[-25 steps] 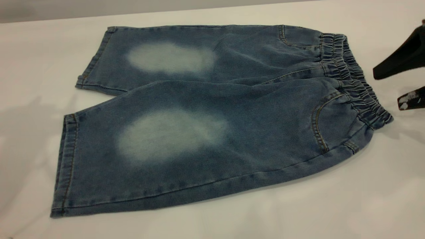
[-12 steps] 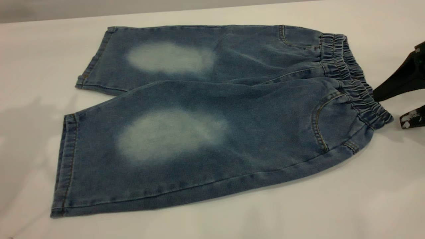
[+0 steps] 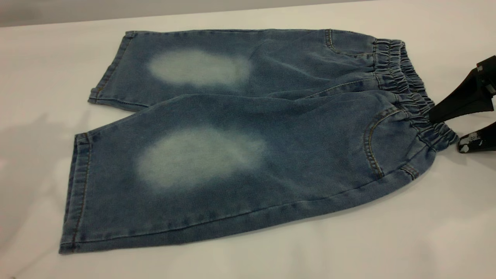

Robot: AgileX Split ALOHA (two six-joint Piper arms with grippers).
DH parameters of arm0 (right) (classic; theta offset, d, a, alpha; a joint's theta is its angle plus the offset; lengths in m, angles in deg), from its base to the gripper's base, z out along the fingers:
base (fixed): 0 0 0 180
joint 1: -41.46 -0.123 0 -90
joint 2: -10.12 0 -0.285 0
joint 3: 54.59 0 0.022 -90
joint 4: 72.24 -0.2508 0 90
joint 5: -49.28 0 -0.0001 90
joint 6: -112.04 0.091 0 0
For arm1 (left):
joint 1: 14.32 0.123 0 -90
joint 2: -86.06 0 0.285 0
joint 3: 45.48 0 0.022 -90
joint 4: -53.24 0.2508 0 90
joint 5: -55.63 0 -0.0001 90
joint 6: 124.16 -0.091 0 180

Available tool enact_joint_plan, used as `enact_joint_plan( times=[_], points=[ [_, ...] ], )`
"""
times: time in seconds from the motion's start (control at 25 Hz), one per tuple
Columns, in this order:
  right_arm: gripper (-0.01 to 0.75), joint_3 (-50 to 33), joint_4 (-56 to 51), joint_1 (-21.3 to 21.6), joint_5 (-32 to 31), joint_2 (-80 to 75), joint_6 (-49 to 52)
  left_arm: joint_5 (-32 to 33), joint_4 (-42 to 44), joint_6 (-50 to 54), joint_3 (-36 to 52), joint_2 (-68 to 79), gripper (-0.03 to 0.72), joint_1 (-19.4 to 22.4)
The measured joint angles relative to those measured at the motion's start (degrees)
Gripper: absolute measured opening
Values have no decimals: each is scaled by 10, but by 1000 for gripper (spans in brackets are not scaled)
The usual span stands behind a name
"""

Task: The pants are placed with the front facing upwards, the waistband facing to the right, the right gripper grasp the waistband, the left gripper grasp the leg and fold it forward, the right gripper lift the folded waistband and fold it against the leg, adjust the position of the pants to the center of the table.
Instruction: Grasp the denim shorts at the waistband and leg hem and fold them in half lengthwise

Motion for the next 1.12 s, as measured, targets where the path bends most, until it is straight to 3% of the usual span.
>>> enact_joint_plan(
  times=[1.12],
  points=[
    [565,0,-35,-2,-39,0,-42,1,0,0,0,0,548,0]
  ],
)
